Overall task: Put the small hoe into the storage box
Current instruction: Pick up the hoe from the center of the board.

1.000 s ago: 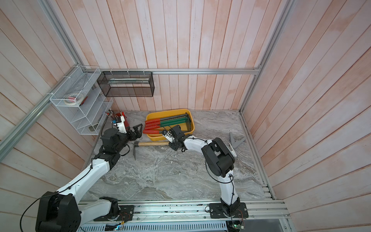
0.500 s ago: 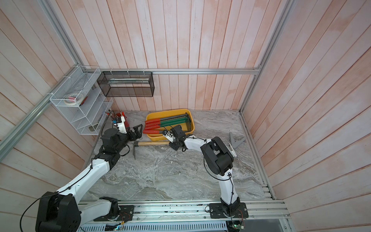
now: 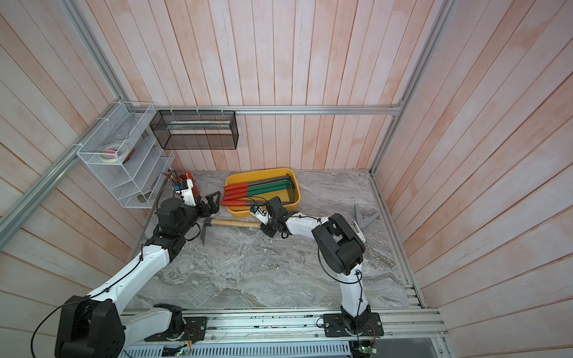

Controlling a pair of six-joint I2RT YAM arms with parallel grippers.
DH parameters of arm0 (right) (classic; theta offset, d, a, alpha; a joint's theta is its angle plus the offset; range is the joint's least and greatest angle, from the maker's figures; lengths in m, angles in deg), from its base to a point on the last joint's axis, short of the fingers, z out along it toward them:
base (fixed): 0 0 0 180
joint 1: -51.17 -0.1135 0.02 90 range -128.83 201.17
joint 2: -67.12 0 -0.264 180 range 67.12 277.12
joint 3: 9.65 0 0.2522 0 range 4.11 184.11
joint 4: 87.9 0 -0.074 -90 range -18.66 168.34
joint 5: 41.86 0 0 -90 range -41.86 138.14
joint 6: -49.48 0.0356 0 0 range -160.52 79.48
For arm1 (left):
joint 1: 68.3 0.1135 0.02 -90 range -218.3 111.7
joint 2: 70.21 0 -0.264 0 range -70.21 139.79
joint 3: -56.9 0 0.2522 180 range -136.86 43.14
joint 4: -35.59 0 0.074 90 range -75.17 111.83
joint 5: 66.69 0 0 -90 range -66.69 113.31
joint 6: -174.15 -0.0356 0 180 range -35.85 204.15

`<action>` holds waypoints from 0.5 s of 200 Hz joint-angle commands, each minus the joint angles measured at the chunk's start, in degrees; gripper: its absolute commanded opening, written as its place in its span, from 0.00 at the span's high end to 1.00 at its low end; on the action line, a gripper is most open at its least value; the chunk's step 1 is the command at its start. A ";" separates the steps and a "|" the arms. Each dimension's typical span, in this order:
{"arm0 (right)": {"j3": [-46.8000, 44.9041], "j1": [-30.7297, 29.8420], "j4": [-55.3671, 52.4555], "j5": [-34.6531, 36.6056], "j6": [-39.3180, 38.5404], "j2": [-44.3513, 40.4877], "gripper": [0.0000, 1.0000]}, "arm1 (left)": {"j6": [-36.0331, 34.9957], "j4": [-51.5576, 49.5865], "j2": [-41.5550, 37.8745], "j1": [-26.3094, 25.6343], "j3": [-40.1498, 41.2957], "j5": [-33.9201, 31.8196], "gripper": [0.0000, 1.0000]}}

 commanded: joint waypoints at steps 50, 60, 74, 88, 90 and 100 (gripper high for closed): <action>-3.91 -3.70 -8.54 2.29 6.02 -6.00 0.63 | 0.16 3.50 1.58 0.17 1.04 1.98 0.00; -2.37 -3.69 -9.16 2.20 5.51 -5.42 0.63 | 0.12 3.44 1.47 0.14 1.11 2.06 0.00; -0.77 -3.70 -9.59 2.20 4.68 -3.98 0.61 | -0.10 2.94 0.94 0.13 1.28 1.68 0.00; 0.78 -3.70 -10.22 2.35 4.12 -1.93 0.60 | -0.55 2.31 0.25 0.20 1.33 1.29 0.00; 0.97 -3.70 -10.35 2.30 4.08 -1.60 0.60 | -0.59 2.23 0.16 0.20 1.36 1.22 0.00; 1.89 -3.70 -10.75 2.02 3.77 -0.17 0.60 | -0.86 1.75 -0.23 0.19 1.42 0.96 0.00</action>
